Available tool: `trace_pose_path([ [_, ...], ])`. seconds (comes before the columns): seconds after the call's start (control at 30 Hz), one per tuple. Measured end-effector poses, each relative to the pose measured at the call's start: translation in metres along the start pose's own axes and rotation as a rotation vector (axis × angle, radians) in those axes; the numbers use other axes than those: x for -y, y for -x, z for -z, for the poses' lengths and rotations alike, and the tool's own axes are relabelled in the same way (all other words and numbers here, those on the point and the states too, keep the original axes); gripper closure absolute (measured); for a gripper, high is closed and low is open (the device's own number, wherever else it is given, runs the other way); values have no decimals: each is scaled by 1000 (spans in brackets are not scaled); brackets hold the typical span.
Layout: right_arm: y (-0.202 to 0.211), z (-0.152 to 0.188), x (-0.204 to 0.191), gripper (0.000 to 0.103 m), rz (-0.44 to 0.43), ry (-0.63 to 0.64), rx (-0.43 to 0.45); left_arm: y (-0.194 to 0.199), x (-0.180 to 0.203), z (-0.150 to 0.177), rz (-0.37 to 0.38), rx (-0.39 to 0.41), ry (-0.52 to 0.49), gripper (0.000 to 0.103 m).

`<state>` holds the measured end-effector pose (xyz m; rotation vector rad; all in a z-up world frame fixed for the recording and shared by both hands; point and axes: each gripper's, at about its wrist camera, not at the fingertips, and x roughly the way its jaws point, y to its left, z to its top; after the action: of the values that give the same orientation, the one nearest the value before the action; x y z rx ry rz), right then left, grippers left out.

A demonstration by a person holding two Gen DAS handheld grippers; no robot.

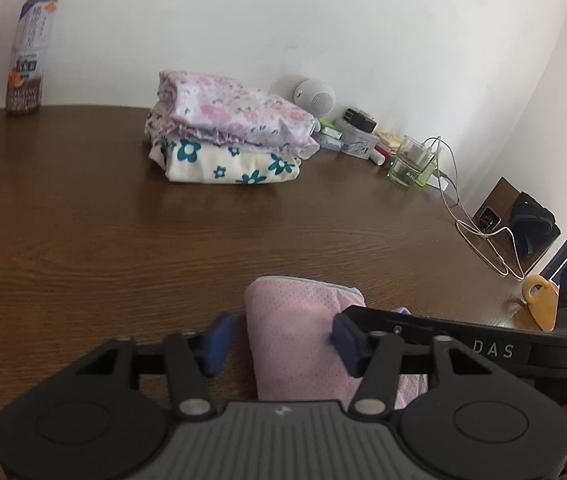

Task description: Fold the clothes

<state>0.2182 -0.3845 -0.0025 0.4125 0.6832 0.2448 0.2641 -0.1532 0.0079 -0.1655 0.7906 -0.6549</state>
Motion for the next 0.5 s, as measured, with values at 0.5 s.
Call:
trace_pose_path([
  [0.5, -4, 1, 13, 69, 2, -69, 31, 3, -11, -3, 14, 38, 104, 48],
])
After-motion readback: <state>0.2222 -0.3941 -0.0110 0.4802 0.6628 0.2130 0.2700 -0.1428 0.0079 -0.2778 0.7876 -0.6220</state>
